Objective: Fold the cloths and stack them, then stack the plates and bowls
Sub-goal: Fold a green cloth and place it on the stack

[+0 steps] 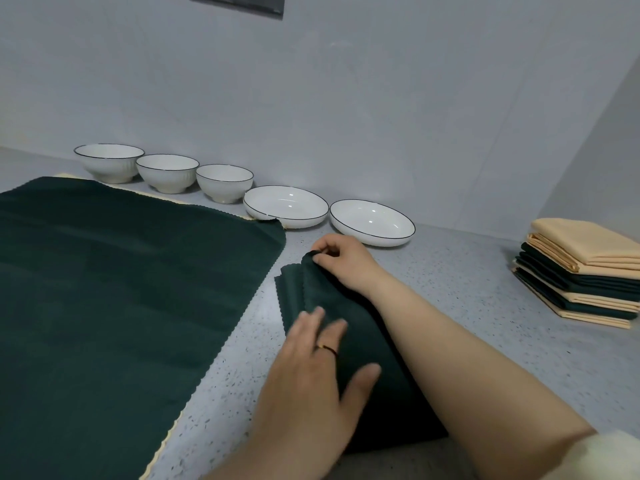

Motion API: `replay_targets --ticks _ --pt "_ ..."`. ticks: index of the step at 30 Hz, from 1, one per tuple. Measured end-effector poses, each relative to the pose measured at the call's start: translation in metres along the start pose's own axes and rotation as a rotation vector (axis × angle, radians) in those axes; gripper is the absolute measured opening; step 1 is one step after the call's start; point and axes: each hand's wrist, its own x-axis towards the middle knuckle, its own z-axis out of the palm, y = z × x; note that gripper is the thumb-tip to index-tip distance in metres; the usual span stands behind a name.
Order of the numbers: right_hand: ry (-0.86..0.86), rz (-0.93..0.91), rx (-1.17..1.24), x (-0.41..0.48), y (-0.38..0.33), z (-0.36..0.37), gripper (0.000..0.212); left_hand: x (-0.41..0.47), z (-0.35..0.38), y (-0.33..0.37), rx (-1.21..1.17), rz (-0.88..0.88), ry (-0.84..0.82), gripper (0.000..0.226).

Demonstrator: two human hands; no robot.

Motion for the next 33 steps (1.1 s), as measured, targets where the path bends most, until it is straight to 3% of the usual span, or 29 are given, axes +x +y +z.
replay_targets --ticks 3,8,19,26,33 --pt "-0.045 -0.025 -0.021 0.000 -0.006 0.001 0.014 0.000 -0.004 0.003 -0.009 -0.153 -0.078 0.076" --pt "-0.069 -0.036 -0.026 0.003 -0.016 0.016 0.016 -0.001 -0.005 0.005 -0.011 -0.186 -0.081 0.071" --pt "-0.058 0.018 -0.292 -0.008 -0.010 0.041 0.023 0.000 -0.006 0.002 0.301 -0.143 -0.158 0.062" --pt "-0.032 0.090 -0.483 -0.013 -0.007 0.033 0.026 -0.001 -0.006 0.003 0.312 0.003 -0.194 0.060" --pt "-0.074 0.185 -0.552 -0.034 0.000 0.025 0.041 -0.002 -0.003 0.002 0.315 0.023 -0.297 0.059"
